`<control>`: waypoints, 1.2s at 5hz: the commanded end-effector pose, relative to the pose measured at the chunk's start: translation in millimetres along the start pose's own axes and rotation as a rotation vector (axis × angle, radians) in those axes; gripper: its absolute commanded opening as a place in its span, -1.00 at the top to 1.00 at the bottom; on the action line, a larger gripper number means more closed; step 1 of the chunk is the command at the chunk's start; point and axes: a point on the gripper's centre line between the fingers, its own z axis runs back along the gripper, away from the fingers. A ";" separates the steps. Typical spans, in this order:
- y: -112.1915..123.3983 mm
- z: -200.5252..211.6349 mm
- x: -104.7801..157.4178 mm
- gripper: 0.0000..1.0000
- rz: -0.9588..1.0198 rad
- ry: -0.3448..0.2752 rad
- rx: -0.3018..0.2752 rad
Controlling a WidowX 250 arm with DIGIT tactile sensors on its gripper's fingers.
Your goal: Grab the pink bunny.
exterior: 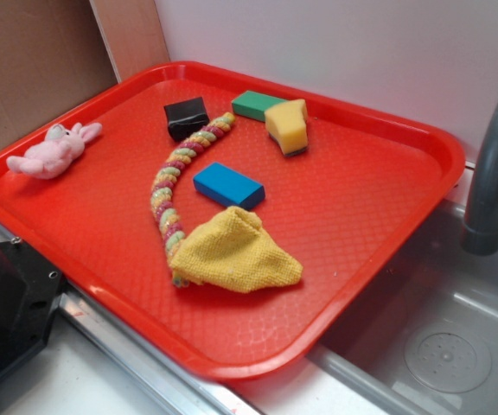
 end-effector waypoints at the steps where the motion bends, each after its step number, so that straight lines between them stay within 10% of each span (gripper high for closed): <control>1: 0.0 0.0 0.0 -1.00 0.000 0.000 0.000; 3: 79.3 -105.2 66.3 -1.00 0.249 0.030 0.055; 6: 132.8 -149.8 32.5 -1.00 0.411 0.002 0.143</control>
